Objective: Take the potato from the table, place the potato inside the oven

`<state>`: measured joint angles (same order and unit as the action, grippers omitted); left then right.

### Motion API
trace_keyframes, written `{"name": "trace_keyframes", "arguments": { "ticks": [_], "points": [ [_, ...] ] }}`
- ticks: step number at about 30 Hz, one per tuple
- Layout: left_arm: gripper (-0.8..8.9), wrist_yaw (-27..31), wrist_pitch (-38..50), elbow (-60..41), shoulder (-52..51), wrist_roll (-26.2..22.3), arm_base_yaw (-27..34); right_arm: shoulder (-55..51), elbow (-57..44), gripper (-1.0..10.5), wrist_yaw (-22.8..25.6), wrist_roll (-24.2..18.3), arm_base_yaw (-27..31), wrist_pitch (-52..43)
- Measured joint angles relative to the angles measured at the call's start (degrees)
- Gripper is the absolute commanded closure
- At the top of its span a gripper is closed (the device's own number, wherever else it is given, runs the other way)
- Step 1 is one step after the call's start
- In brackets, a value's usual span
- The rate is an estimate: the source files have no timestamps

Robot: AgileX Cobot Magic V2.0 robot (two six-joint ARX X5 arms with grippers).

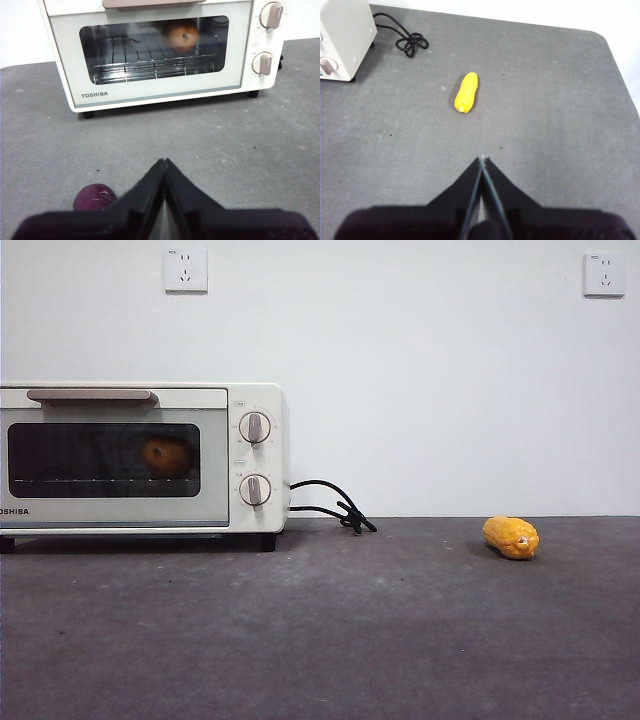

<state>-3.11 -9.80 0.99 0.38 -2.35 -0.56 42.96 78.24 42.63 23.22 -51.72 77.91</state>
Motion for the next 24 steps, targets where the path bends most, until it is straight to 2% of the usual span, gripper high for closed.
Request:
{"name": "trace_keyframes", "arguments": {
  "ticks": [4,8,12,16,18,20,23,24],
  "points": [
    [8.16,0.0,0.0,0.0,0.0,0.0,0.0,0.0,0.0,9.5,0.3,-0.3,0.0,0.0],
    [8.16,0.0,0.0,0.0,0.0,0.0,0.0,0.0,0.0,9.5,5.3,-4.5,2.0,0.0],
    [8.16,0.0,0.0,0.0,0.0,0.0,0.0,-0.3,-0.4,9.5,9.3,-6.4,8.5,0.0],
    [8.16,0.0,0.0,0.0,0.0,0.0,0.0,-3.1,-5.3,9.5,12.2,-4.3,15.8,-1.8],
    [8.16,0.0,0.0,0.0,0.1,0.0,0.0,-7.1,-11.2,9.5,12.9,-4.1,19.3,-11.0],
    [8.16,0.0,0.0,0.0,0.1,0.0,0.0,-11.2,-17.5,9.5,11.2,-5.0,22.0,-21.3],
    [8.16,0.0,0.0,0.0,0.1,0.0,0.0,-17.8,-29.4,9.5,3.6,-8.0,25.8,-39.1],
    [8.16,0.0,0.0,0.0,0.1,0.0,0.0,-19.5,-34.3,9.5,-0.3,-9.2,27.4,-45.6]
  ]
}}
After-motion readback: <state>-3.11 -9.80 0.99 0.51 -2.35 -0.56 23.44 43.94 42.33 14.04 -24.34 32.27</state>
